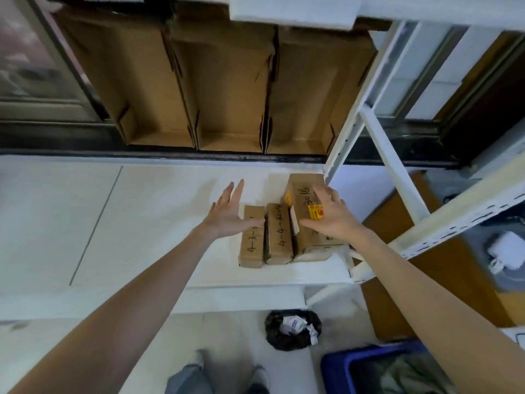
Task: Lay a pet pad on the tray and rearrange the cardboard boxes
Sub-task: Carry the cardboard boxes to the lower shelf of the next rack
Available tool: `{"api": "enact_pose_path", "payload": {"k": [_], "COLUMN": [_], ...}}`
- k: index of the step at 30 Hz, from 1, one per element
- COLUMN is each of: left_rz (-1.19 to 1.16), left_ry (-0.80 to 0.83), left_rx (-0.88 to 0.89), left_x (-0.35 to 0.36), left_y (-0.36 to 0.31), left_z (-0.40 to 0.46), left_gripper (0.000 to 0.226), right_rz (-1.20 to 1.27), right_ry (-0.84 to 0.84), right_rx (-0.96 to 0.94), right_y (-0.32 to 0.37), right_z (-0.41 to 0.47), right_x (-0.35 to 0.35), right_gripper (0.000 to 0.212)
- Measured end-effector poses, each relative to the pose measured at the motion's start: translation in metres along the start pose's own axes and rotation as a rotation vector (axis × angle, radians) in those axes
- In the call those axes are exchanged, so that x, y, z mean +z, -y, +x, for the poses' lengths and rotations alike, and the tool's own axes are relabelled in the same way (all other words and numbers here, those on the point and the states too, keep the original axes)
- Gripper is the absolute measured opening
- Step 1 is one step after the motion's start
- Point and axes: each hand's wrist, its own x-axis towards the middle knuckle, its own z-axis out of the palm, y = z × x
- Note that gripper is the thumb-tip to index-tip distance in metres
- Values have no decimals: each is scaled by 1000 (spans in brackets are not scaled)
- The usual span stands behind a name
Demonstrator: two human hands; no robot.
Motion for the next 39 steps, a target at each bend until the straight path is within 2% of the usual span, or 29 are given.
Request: {"api": "enact_pose_path", "payload": {"k": [7, 11, 18, 21, 24, 30, 33, 36, 39], "left_rz": [-185, -229, -332, -337, -362, -387, -383, -392, -422], "left_ry": [127, 141, 68, 40, 24, -14, -5, -3, 13], "left_rx": [-210, -262, -239, -260, -311, -319, -312, -307, -335], "left_x": [40, 60, 83, 85, 87, 84, 80, 81, 85], "left_y": [11, 13, 0, -4, -6, -6, -2, 4, 11], "left_z": [2, 3, 13, 16, 18, 17, 17, 15, 14], "left_gripper": [115, 115, 100, 108, 118, 120, 110, 93, 102], "right_rz": [91, 166, 345, 378, 407, 512, 506, 490, 611], "right_ry": [26, 35, 100, 84, 93, -14, -4, 17, 54], "right_rx": [42, 87, 121, 112, 104, 20, 69, 102, 133], "right_y": [-37, -49, -61, -69, -74, -72, -68, -71, -70], "right_z": [15, 22, 34, 40, 43, 33, 34, 35, 28], "right_x": [18, 27, 36, 44, 51, 52, 51, 54, 58], "right_gripper": [100, 105, 115, 132, 137, 122, 129, 114, 93]}}
